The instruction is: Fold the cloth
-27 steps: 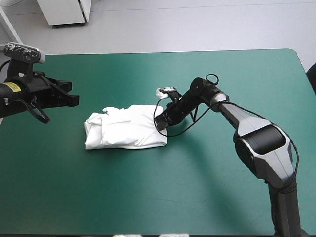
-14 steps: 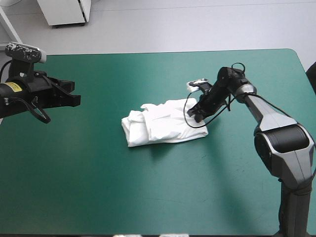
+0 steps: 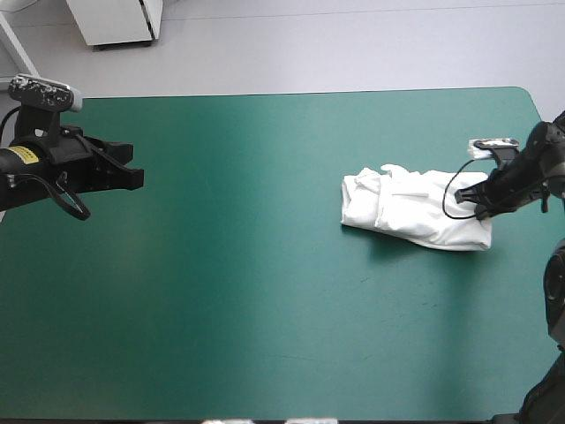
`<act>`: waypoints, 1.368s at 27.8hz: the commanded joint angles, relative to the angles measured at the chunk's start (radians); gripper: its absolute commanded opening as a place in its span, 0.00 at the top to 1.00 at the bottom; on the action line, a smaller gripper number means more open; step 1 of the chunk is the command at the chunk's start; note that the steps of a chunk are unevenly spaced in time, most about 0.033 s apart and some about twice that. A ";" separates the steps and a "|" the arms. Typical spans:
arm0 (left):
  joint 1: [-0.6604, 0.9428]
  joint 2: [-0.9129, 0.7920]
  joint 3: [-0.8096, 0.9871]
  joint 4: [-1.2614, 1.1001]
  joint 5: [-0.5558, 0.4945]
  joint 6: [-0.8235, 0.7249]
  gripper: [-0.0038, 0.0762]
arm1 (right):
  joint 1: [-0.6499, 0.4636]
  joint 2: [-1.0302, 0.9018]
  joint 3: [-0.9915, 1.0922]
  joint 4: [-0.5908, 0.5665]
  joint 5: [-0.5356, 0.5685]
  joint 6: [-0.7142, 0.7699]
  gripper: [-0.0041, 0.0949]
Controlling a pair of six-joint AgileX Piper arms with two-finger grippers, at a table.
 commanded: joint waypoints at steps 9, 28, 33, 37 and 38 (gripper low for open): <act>0.002 -0.017 -0.031 -0.037 -0.063 0.008 0.96 | -0.188 -0.155 0.165 -0.079 -0.090 -0.010 0.97; 0.002 -0.017 -0.031 -0.041 -0.061 0.015 0.96 | -0.188 -0.174 0.185 -0.023 -0.102 0.004 0.86; 0.002 -0.017 -0.031 -0.039 -0.061 0.019 0.96 | -0.188 -0.195 0.183 -0.023 -0.098 0.004 0.64; 0.000 -0.017 -0.031 -0.035 -0.057 0.029 0.96 | -0.188 -0.256 0.183 -0.009 -0.108 0.004 0.55; 0.000 -0.017 -0.031 -0.033 -0.054 0.031 0.96 | -0.188 -0.277 0.183 0.005 -0.104 0.004 0.55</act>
